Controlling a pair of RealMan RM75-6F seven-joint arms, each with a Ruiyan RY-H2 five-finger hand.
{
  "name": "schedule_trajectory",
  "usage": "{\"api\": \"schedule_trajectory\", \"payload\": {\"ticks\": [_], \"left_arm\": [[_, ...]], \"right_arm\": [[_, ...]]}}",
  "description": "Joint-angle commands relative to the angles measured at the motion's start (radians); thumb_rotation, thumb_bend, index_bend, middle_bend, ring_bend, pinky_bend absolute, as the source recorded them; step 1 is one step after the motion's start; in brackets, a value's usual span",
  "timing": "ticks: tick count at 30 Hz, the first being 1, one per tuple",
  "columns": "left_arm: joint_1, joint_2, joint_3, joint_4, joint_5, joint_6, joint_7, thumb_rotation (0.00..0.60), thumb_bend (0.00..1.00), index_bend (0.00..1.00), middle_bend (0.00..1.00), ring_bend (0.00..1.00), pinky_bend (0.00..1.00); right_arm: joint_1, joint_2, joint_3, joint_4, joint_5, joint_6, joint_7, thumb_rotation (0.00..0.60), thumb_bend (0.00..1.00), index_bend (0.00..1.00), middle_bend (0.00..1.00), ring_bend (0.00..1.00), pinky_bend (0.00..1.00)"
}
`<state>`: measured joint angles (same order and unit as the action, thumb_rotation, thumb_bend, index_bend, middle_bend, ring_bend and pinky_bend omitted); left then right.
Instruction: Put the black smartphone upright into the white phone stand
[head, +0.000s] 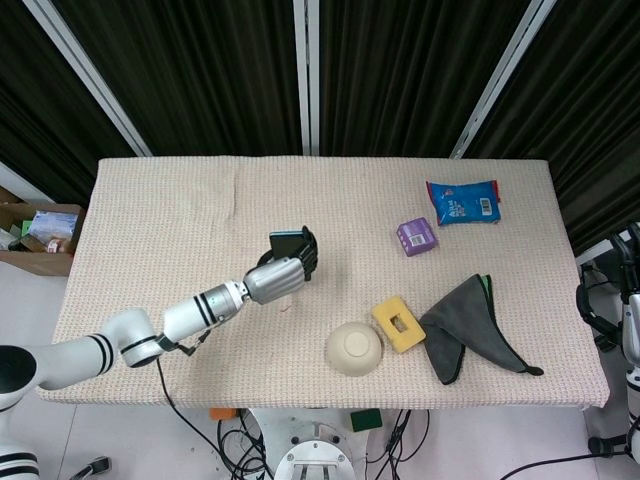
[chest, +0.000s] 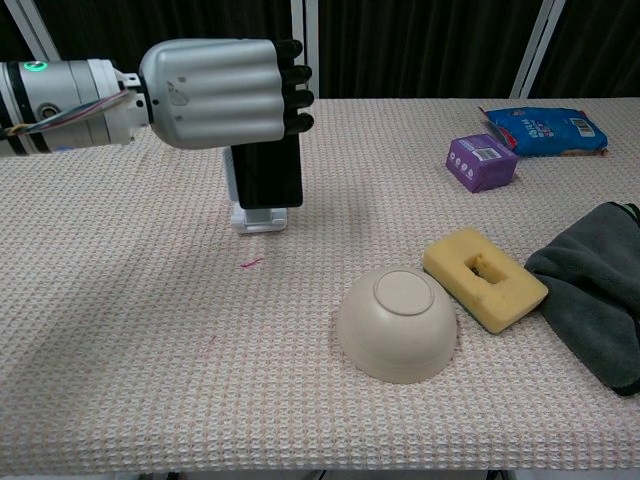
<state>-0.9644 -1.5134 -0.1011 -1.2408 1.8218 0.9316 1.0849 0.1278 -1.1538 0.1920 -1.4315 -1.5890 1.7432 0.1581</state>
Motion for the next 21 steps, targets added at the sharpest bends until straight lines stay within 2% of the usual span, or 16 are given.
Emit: {"api": "schedule_trajectory", "payload": {"ticks": [1, 21], "left_arm": [[0.010, -0.015, -0.006, 0.008, -0.013, 0.010, 0.023, 0.600, 0.41, 0.61, 0.63, 0.38, 0.36], [0.014, -0.030, 0.025, 0.019, -0.030, 0.000, 0.051, 0.600, 0.41, 0.60, 0.63, 0.38, 0.36]], "right_arm": [[0.000, -0.001, 0.001, 0.004, 0.003, -0.003, 0.003, 0.585, 0.44, 0.00, 0.00, 0.00, 0.00], [0.006, 0.000, 0.003, 0.001, 0.009, -0.019, -0.002, 0.585, 0.44, 0.00, 0.00, 0.00, 0.00]]}}
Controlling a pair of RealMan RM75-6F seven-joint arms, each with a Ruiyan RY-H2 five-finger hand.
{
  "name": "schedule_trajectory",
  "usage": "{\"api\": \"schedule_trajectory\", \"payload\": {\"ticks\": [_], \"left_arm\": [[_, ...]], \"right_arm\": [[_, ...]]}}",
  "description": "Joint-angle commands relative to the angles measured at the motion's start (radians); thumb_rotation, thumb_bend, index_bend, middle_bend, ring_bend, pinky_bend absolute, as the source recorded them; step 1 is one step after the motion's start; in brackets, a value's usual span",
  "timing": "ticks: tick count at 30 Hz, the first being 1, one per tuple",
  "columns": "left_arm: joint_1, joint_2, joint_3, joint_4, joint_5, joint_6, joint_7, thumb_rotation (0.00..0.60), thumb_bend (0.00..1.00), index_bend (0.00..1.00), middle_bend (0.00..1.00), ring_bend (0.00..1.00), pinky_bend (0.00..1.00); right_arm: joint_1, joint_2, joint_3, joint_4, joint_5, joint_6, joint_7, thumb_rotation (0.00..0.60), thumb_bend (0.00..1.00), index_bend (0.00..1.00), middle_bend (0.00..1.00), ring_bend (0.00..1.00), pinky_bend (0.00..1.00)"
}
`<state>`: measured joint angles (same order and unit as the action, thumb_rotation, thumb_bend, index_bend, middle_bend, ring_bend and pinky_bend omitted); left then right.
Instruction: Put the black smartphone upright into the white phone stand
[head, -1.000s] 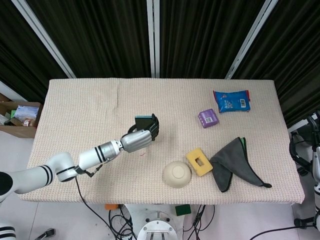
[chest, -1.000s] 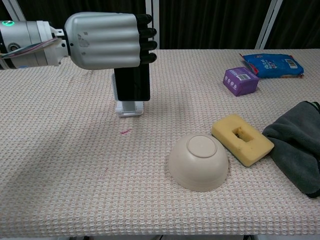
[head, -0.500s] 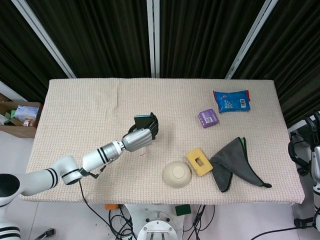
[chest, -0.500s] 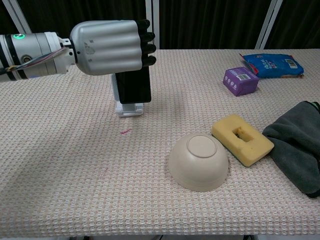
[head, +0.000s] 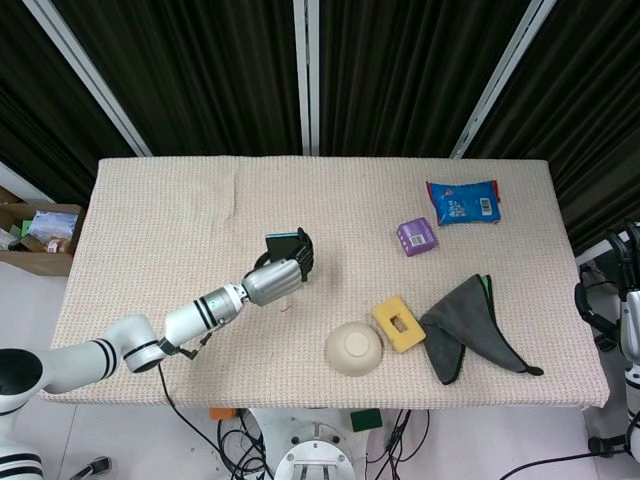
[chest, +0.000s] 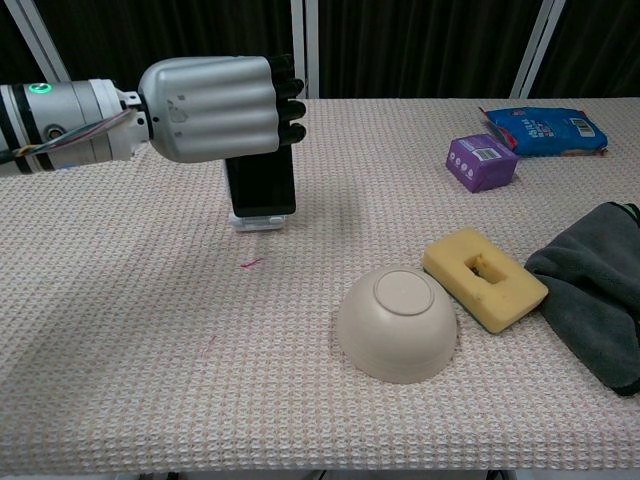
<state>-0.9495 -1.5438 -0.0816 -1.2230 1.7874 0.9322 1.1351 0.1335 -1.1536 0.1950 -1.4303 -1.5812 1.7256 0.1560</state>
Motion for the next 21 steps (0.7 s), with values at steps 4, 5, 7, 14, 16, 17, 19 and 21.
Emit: {"api": "schedule_trajectory", "payload": {"ticks": [4, 5, 7, 14, 16, 17, 19, 21], "left_arm": [[0.001, -0.007, 0.023, 0.011, 0.010, -0.002, -0.007, 0.600, 0.41, 0.60, 0.63, 0.38, 0.36], [0.002, -0.009, 0.026, 0.015, 0.012, 0.000, -0.009, 0.600, 0.41, 0.60, 0.62, 0.38, 0.36], [0.004, -0.014, 0.028, 0.023, 0.013, 0.005, -0.014, 0.600, 0.41, 0.59, 0.62, 0.38, 0.36], [0.002, -0.013, 0.032, 0.025, 0.012, 0.007, -0.022, 0.600, 0.41, 0.43, 0.52, 0.33, 0.35], [0.000, -0.010, 0.031, 0.023, 0.010, 0.001, -0.019, 0.600, 0.40, 0.33, 0.46, 0.31, 0.35], [0.000, -0.008, 0.031, 0.022, 0.008, -0.002, -0.018, 0.600, 0.40, 0.28, 0.42, 0.30, 0.34], [0.000, -0.005, 0.033, 0.017, 0.003, -0.010, -0.014, 0.600, 0.39, 0.20, 0.35, 0.27, 0.33], [-0.001, -0.001, 0.033, 0.010, -0.002, -0.016, -0.012, 0.600, 0.39, 0.14, 0.30, 0.24, 0.31]], "right_arm": [[0.000, -0.004, -0.002, 0.003, 0.003, -0.005, 0.000, 0.585, 0.44, 0.00, 0.00, 0.00, 0.00], [0.000, -0.004, -0.003, 0.004, 0.003, -0.005, -0.001, 0.585, 0.44, 0.00, 0.00, 0.00, 0.00], [0.000, -0.005, -0.003, 0.005, 0.004, -0.007, -0.001, 0.585, 0.44, 0.00, 0.00, 0.00, 0.00], [0.002, -0.005, -0.002, 0.005, 0.005, -0.010, -0.003, 0.585, 0.44, 0.00, 0.00, 0.00, 0.00], [0.003, -0.005, -0.002, 0.004, 0.005, -0.012, -0.005, 0.584, 0.44, 0.00, 0.00, 0.00, 0.00], [0.003, -0.006, -0.002, 0.004, 0.005, -0.013, -0.006, 0.584, 0.44, 0.00, 0.00, 0.00, 0.00], [0.003, -0.007, -0.003, 0.005, 0.006, -0.016, -0.007, 0.587, 0.44, 0.00, 0.00, 0.00, 0.00], [0.003, -0.008, -0.004, 0.006, 0.008, -0.017, -0.007, 0.587, 0.44, 0.00, 0.00, 0.00, 0.00]]}}
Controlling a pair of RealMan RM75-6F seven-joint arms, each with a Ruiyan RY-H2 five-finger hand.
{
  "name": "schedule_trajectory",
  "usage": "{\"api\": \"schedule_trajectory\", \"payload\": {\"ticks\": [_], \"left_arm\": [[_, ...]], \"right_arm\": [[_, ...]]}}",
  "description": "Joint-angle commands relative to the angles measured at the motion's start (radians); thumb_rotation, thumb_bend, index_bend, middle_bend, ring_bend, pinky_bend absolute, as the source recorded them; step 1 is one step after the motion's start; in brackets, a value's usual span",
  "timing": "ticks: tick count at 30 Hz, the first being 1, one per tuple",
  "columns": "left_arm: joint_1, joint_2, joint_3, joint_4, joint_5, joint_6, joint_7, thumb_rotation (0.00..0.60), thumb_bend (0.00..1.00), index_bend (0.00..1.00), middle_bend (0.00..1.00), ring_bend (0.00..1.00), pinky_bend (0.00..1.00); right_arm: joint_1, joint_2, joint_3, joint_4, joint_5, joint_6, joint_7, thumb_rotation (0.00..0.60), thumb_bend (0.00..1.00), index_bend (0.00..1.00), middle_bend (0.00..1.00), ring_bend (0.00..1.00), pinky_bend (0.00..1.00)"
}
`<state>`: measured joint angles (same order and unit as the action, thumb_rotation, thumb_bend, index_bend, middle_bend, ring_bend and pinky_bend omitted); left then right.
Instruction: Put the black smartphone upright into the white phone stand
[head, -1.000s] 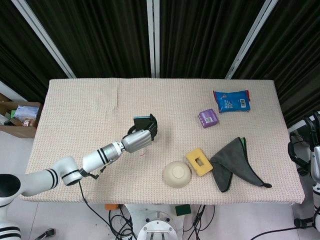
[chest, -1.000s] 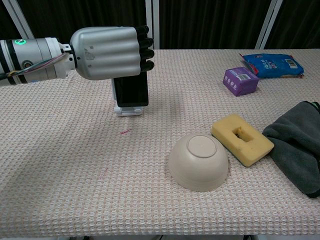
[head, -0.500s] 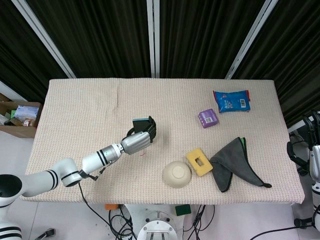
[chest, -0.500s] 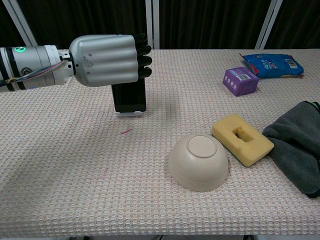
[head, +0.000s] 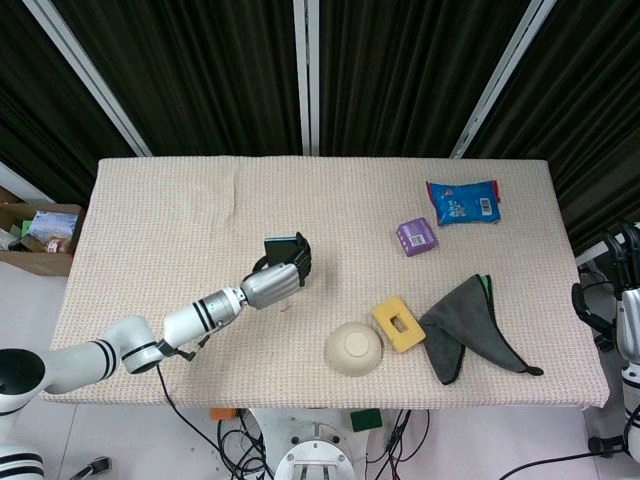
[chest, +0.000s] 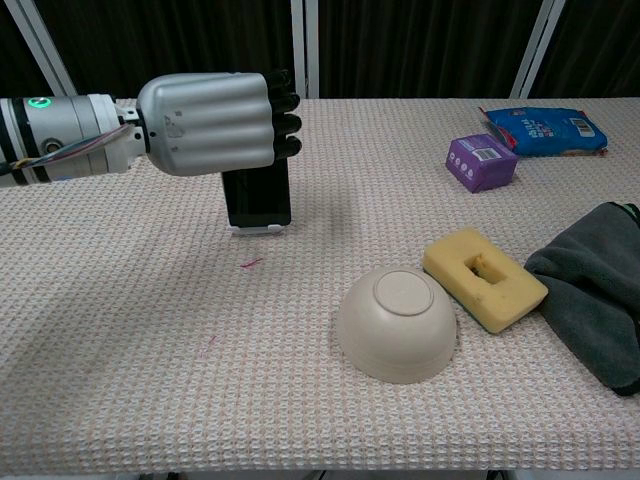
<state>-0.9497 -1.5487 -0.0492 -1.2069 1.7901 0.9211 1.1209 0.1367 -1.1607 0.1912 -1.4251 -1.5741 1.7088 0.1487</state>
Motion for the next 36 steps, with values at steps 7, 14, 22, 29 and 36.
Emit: {"api": "schedule_trajectory", "payload": {"ticks": [7, 14, 22, 29, 36], "left_arm": [[0.005, 0.012, -0.007, -0.023, -0.029, -0.014, 0.016, 0.600, 0.35, 0.06, 0.15, 0.19, 0.28], [0.009, 0.022, -0.009, -0.051, -0.042, -0.016, 0.026, 0.600, 0.27, 0.04, 0.09, 0.10, 0.24], [0.009, 0.038, -0.011, -0.064, -0.036, 0.002, 0.017, 0.600, 0.21, 0.02, 0.04, 0.03, 0.21], [0.015, 0.044, -0.011, -0.064, -0.037, 0.015, 0.020, 0.600, 0.18, 0.01, 0.02, 0.01, 0.19], [0.032, 0.072, -0.012, -0.098, -0.040, 0.040, 0.023, 0.600, 0.16, 0.00, 0.00, 0.00, 0.18]], "right_arm": [[-0.002, 0.002, 0.002, -0.001, 0.003, 0.002, 0.000, 0.585, 0.44, 0.00, 0.00, 0.00, 0.00], [-0.004, 0.003, 0.001, -0.003, 0.003, 0.003, -0.001, 0.586, 0.44, 0.00, 0.00, 0.00, 0.00], [-0.005, 0.005, 0.001, -0.007, 0.000, 0.008, 0.000, 0.583, 0.44, 0.00, 0.00, 0.00, 0.00], [-0.007, 0.006, -0.001, -0.009, -0.001, 0.008, -0.001, 0.585, 0.44, 0.00, 0.00, 0.00, 0.00], [-0.007, 0.012, 0.002, -0.016, -0.003, 0.010, -0.005, 0.584, 0.44, 0.00, 0.00, 0.00, 0.00]]}}
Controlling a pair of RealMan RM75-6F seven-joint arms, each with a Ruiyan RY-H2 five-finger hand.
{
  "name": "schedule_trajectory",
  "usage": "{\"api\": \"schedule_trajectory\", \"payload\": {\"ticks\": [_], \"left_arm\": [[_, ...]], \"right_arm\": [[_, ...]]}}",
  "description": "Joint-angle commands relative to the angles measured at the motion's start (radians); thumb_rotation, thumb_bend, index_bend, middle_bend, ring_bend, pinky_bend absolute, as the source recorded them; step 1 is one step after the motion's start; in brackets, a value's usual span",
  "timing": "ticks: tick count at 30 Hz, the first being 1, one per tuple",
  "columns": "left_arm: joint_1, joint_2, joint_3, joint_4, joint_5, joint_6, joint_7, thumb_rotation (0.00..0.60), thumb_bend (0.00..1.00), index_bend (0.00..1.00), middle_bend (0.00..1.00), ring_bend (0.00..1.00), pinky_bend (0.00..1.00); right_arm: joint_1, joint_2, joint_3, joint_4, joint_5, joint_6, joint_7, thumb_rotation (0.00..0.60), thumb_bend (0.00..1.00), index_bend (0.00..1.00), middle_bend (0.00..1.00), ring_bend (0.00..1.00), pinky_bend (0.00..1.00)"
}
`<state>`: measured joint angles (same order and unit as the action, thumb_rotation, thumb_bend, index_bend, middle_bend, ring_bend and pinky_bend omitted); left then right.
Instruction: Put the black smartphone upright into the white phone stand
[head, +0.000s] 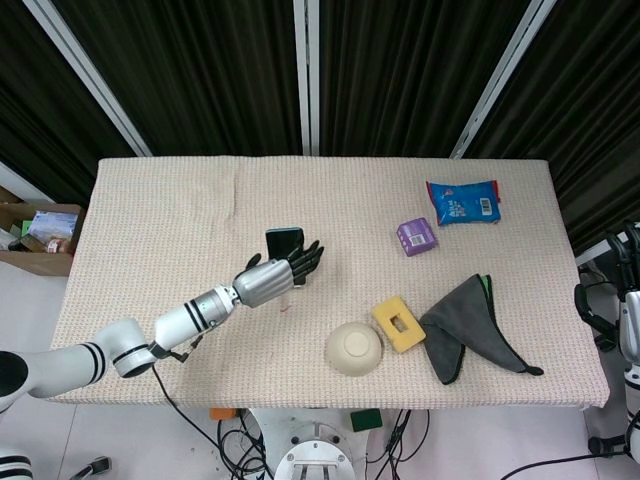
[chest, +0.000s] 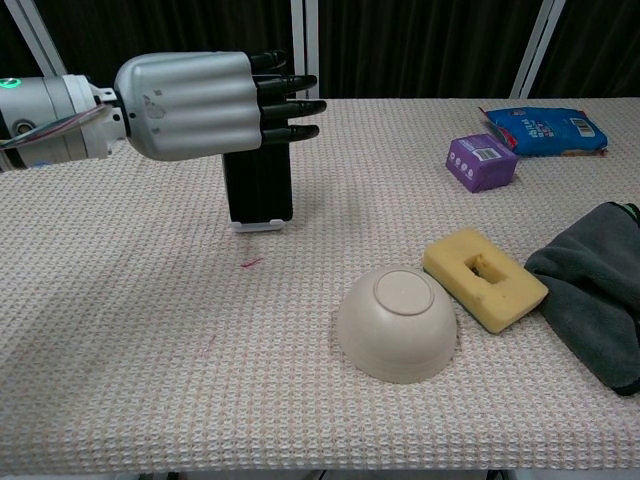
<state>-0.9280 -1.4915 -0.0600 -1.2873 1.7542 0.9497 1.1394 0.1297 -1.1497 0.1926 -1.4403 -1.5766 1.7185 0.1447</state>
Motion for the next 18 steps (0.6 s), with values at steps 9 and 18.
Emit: {"api": "schedule_trajectory", "payload": {"ticks": [9, 18], "left_arm": [[0.210, 0.156, -0.060, -0.179, -0.086, 0.337, -0.074, 0.600, 0.16, 0.00, 0.00, 0.00, 0.18], [0.637, 0.261, -0.017, -0.320, -0.336, 0.721, -0.655, 0.561, 0.03, 0.01, 0.02, 0.00, 0.18]], "right_arm": [[-0.019, 0.008, -0.008, 0.001, 0.002, 0.015, 0.004, 0.586, 0.44, 0.00, 0.00, 0.00, 0.00], [-0.096, 0.020, -0.078, -0.023, 0.024, 0.009, -0.148, 0.585, 0.37, 0.00, 0.00, 0.00, 0.00]]}}
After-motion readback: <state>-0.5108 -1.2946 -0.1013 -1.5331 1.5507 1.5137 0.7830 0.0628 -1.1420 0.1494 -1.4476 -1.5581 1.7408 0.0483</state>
